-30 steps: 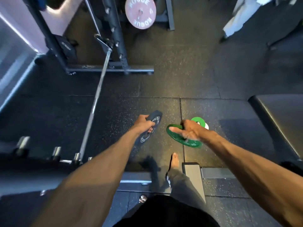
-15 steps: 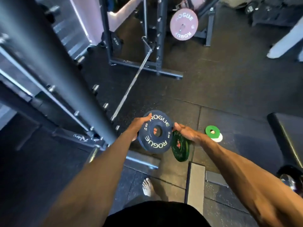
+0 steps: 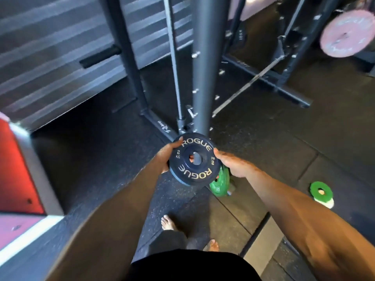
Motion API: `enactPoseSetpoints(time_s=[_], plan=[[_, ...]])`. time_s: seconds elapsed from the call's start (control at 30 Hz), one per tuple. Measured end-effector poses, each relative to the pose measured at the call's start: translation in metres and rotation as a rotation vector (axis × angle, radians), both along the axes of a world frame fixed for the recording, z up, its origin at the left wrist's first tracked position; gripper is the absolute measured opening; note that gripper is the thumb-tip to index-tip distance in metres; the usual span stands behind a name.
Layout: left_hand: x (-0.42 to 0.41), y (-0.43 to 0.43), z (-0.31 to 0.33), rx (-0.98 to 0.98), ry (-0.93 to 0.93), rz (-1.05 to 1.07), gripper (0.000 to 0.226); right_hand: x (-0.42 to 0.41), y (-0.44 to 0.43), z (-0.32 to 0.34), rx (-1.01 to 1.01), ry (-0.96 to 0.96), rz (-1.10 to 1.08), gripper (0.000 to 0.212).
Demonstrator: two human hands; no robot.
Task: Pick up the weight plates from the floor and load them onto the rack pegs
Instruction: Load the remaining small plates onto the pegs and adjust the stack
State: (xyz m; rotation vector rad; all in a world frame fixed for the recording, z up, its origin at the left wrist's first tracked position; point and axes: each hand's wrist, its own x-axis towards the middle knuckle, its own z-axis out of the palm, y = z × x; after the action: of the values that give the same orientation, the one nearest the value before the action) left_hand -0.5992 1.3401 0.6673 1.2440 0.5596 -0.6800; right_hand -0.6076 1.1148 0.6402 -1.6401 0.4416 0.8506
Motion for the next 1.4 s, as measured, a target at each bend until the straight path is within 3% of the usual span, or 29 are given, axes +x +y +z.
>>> enactPoseSetpoints(time_s=[0.1, 0.17, 0.27, 0.43, 0.63, 0.9, 1.4], plan=[[-0.014, 0.064, -0.006, 0.022, 0.010, 0.118, 0.034, 0.014, 0.061, -0.017, -0.018, -0.004, 0.122, 0.052], [-0.021, 0.111, -0.013, 0.058, 0.020, 0.197, 0.044, 0.033, 0.100, -0.052, -0.069, -0.034, 0.245, 0.071], [-0.031, 0.182, -0.022, 0.094, 0.002, 0.314, 0.038, 0.056, 0.166, -0.083, -0.128, -0.053, 0.399, 0.099], [-0.032, 0.293, -0.038, 0.266, -0.060, 0.506, 0.047, 0.062, 0.308, -0.012, -0.290, -0.184, 0.545, 0.066], [0.001, 0.404, -0.024, 0.591, -0.147, 0.493, 0.050, 0.101, 0.431, 0.021, -0.403, -0.361, 0.561, 0.061], [0.104, 0.508, 0.002, 0.616, -0.307, 0.580, 0.055, 0.202, 0.536, 0.057, -0.554, -0.553, 0.556, 0.063], [0.370, 0.637, 0.004, 0.756, -0.449, 0.201, 0.038, 0.406, 0.644, 0.041, -0.585, -0.495, 0.372, 0.058]])
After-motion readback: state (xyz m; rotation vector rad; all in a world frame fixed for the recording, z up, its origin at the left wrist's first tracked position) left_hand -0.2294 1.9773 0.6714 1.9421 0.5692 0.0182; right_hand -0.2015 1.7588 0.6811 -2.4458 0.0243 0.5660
